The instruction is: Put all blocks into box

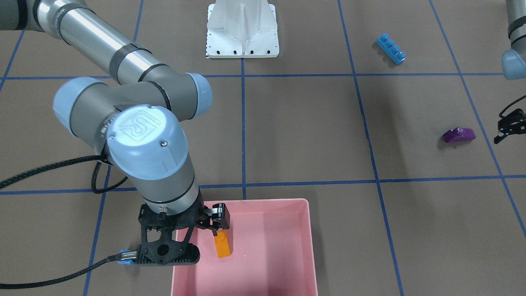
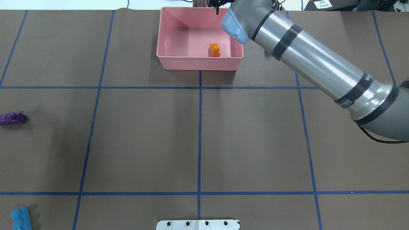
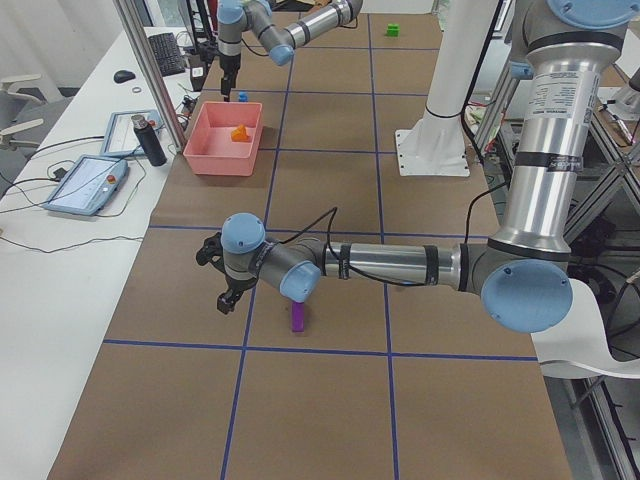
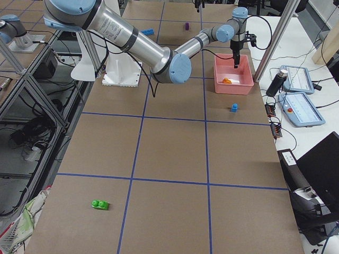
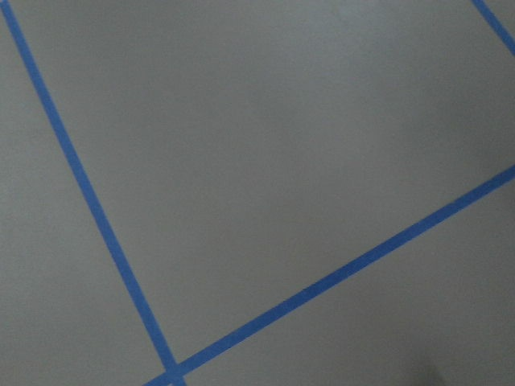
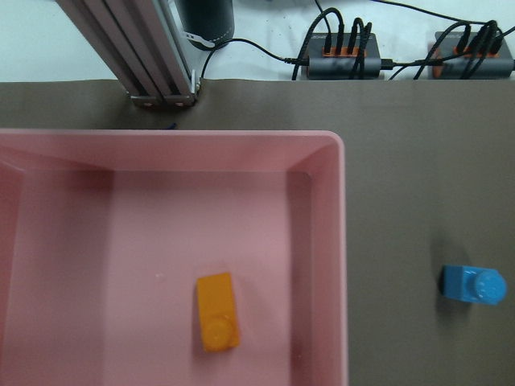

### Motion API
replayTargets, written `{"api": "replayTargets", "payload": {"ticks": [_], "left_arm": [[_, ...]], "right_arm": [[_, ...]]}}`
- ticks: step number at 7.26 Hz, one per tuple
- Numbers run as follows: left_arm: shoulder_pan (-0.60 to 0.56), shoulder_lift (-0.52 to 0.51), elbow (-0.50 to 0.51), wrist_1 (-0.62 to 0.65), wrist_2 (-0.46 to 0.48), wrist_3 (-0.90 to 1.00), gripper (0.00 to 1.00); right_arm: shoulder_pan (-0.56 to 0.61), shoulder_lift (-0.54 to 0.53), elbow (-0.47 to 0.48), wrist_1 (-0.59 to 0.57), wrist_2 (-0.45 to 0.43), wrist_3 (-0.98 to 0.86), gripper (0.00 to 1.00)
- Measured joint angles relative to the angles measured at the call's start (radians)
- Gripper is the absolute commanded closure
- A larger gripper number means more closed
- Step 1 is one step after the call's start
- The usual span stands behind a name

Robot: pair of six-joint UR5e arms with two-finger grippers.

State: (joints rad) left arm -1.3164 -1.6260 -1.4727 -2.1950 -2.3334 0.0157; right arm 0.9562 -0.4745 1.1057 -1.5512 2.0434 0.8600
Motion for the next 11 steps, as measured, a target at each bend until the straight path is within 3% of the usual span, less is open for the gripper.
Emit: {"api": "replayTargets", "payload": {"ticks": [2, 4, 8, 9, 10, 11], "left_arm": [[0.104, 0.086, -0.011, -0.129, 0.039, 0.001, 0.0], [0.215, 0.146, -0.013, -0.211, 0.093, 0.051, 0.0], [0.267, 0.163, -0.004, -0.225, 0.1, 0.175, 0.0], [0.269, 0.158, -0.002, -0.225, 0.1, 0.179, 0.09], [0.27, 0.154, -0.002, -0.224, 0.1, 0.182, 0.34], [0.27, 0.15, -0.002, -0.224, 0.099, 0.195, 0.32]], "right_arm": [[0.044, -0.192, 0.241, -0.054, 0.044, -0.085, 0.0], [0.072, -0.341, 0.392, -0.057, 0.059, -0.151, 0.0], [0.081, -0.382, 0.437, -0.058, 0.059, -0.169, 0.0], [0.08, -0.382, 0.437, -0.058, 0.058, -0.17, 0.0], [0.08, -0.382, 0.437, -0.058, 0.057, -0.17, 0.0], [0.079, -0.382, 0.436, -0.058, 0.057, -0.17, 0.0]]}}
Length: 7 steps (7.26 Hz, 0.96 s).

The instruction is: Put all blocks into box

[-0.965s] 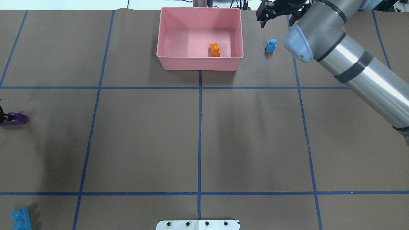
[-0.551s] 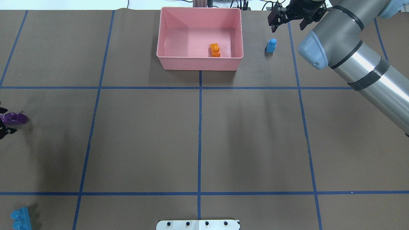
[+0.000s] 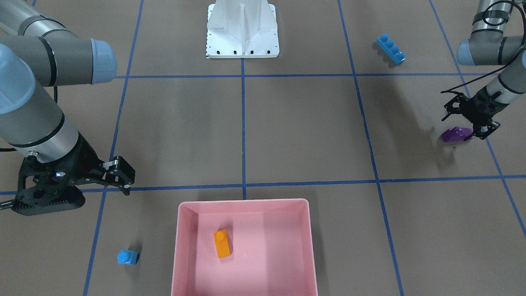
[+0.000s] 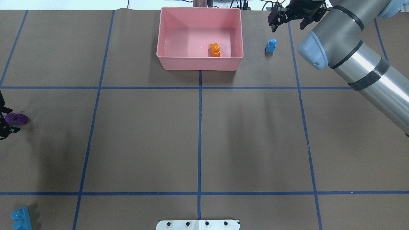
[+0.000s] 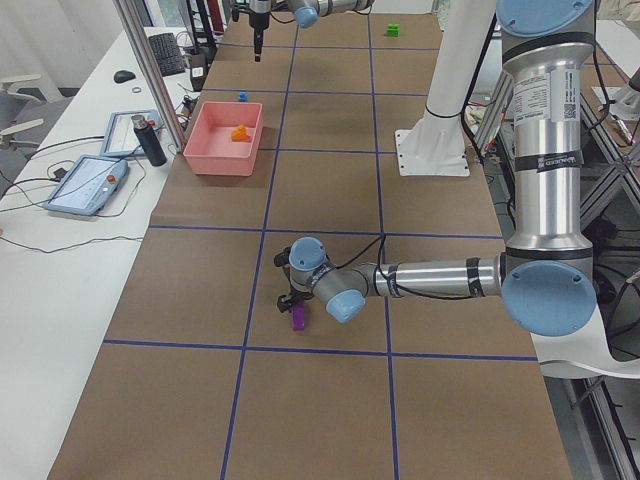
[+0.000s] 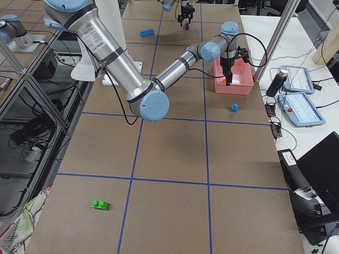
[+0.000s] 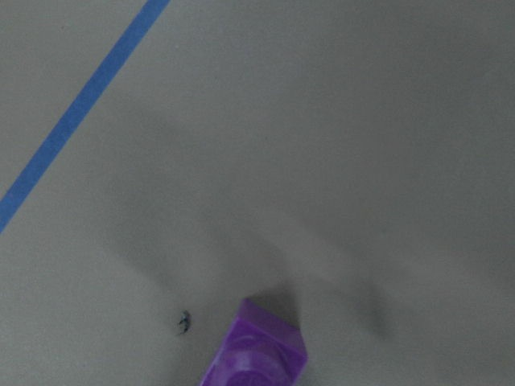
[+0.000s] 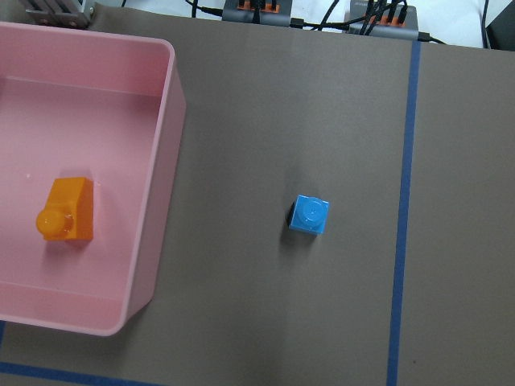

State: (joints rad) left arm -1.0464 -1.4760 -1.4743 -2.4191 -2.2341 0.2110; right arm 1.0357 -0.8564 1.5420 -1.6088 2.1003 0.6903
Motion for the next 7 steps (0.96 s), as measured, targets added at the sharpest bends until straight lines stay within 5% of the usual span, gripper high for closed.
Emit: {"api": "replayTargets", "payload": {"ticks": [4, 5, 6, 7], "left_arm": [[-0.001, -0.015, -0.001, 0.0, 0.001, 0.042, 0.31], [-0.001, -0.016, 0.0, 0.0, 0.002, 0.043, 0.49], [-0.001, -0.015, 0.002, 0.001, 0.003, 0.043, 0.82], [-0.002, -0.014, 0.003, 0.001, 0.006, 0.042, 1.0]], "right_arm": [[-0.003, 0.007, 0.0, 0.0, 0.0, 0.01, 0.0], [-0.003, 0.008, 0.0, 0.0, 0.0, 0.011, 0.0], [-0.004, 0.009, 0.0, 0.0, 0.0, 0.012, 0.0], [-0.004, 0.008, 0.0, 0.001, 0.0, 0.012, 0.0]]}}
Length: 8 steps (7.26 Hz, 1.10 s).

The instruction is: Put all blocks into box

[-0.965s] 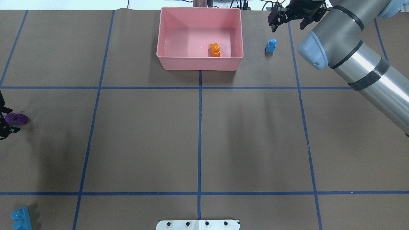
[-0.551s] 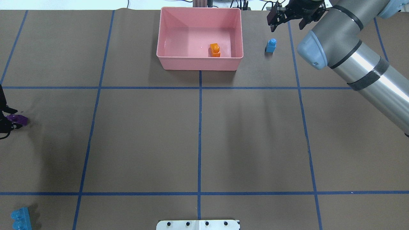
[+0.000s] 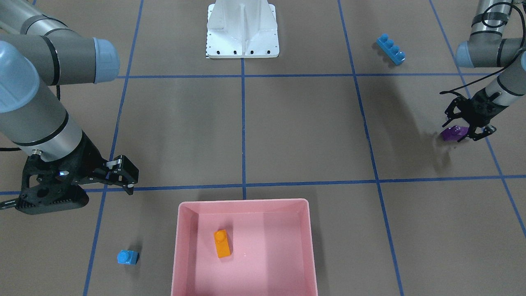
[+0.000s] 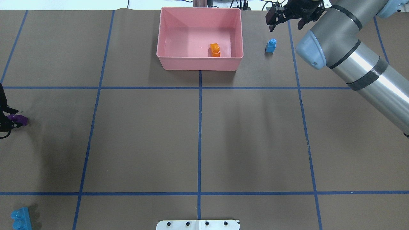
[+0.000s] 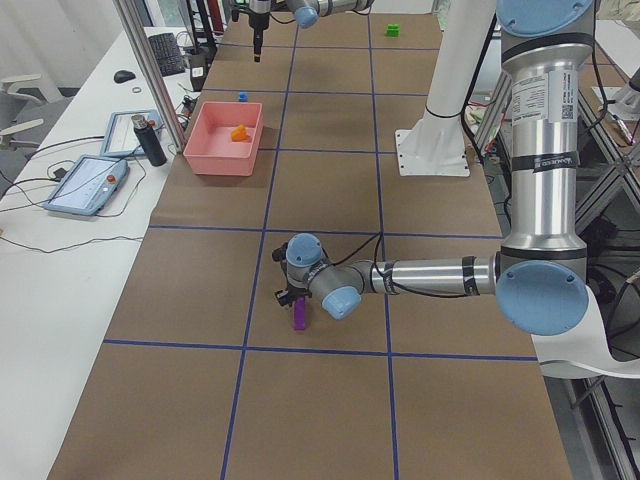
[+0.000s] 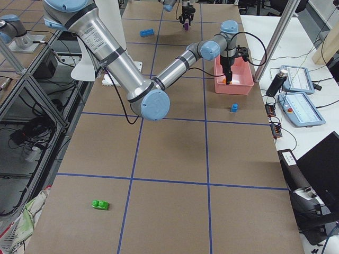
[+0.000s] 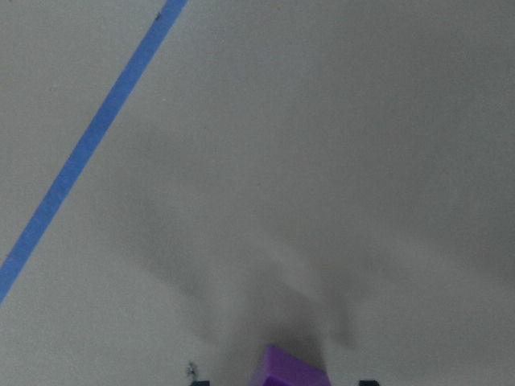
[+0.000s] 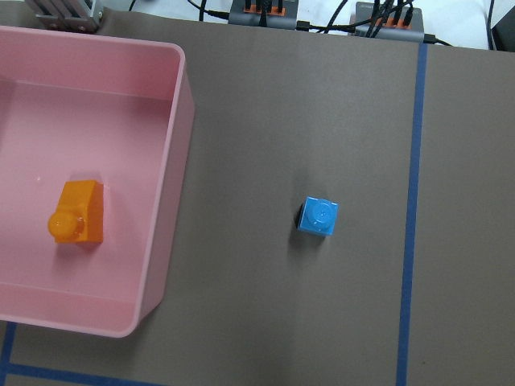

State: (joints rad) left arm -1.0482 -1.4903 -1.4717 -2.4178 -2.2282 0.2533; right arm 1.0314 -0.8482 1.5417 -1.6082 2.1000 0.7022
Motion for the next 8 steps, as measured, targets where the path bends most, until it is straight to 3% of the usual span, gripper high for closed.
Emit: {"api": "replayTargets", "payload": {"ticks": [4, 6, 8], "left_arm": [[-0.039, -0.004, -0.016, 0.014, -0.001, -0.105, 1.0], [-0.071, -0.049, -0.06, 0.043, -0.039, -0.372, 1.0], [-0.116, -0.179, -0.082, 0.102, -0.124, -0.669, 1.0]], "right_arm": [[0.01, -0.015, -0.002, -0.001, 0.002, -0.03, 0.0], [0.03, -0.025, -0.008, -0.002, 0.005, -0.075, 0.0], [0.057, -0.043, -0.03, -0.002, 0.015, -0.143, 0.0]]}}
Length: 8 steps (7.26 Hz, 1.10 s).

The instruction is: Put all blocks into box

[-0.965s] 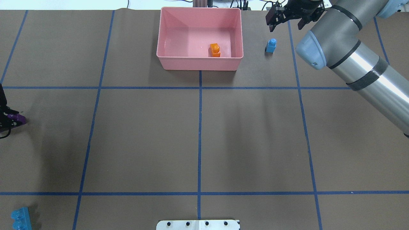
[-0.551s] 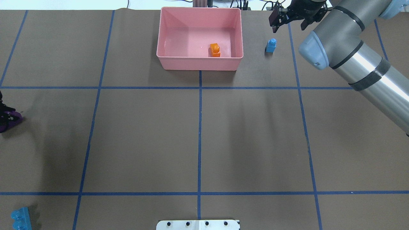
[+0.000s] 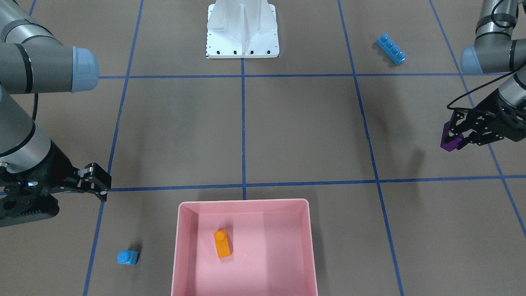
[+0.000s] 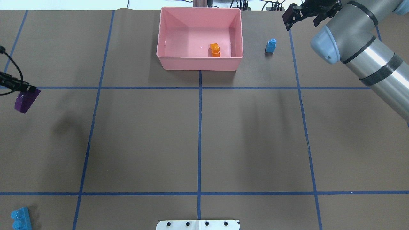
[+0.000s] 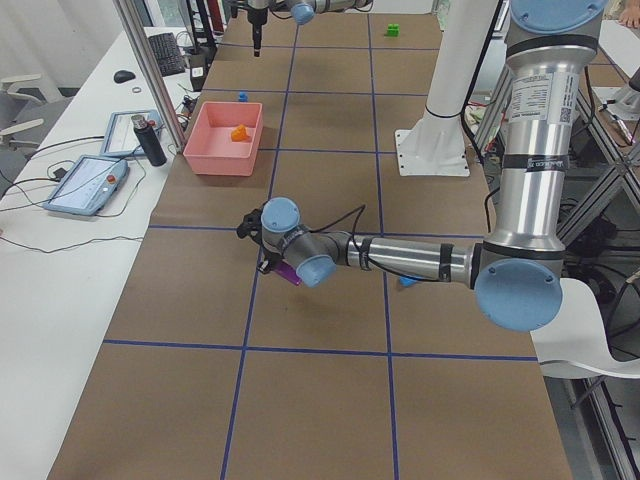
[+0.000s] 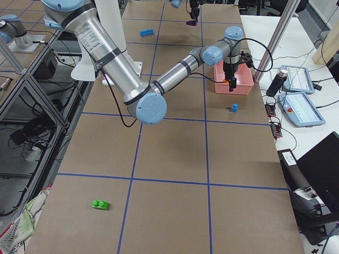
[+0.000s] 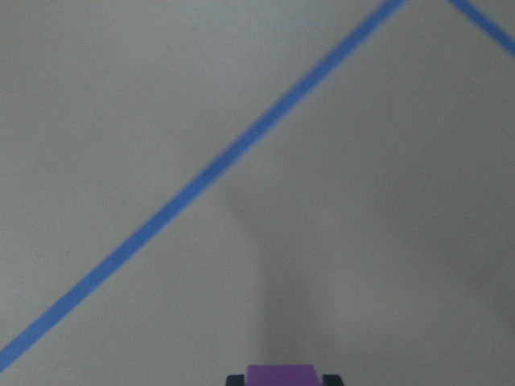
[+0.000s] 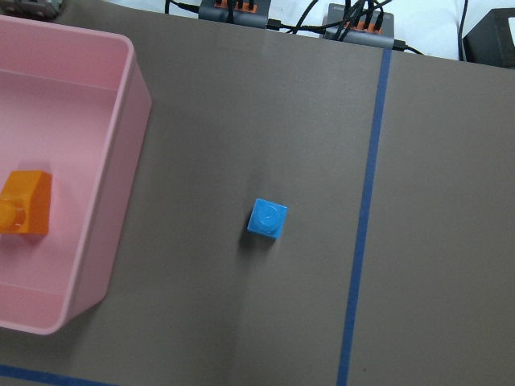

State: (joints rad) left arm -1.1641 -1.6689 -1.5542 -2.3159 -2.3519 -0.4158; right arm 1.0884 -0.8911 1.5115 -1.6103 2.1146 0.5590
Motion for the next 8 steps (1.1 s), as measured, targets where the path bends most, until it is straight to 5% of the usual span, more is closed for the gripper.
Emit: {"api": "replayTargets", "payload": {"ticks": [4, 6, 8], "left_arm": [[-0.011, -0.454, 0.045, 0.289, -0.03, -0.379, 1.0], [0.019, -0.756, 0.231, 0.448, 0.011, -0.452, 1.0], [0.095, -0.968, 0.468, 0.479, 0.149, -0.53, 1.0]], "right_arm": [[0.02, 0.001, -0.172, 0.145, 0.011, -0.063, 0.0], [0.02, 0.011, -0.248, 0.209, 0.012, -0.062, 0.0], [0.017, 0.037, -0.303, 0.218, 0.011, -0.059, 0.0]]}}
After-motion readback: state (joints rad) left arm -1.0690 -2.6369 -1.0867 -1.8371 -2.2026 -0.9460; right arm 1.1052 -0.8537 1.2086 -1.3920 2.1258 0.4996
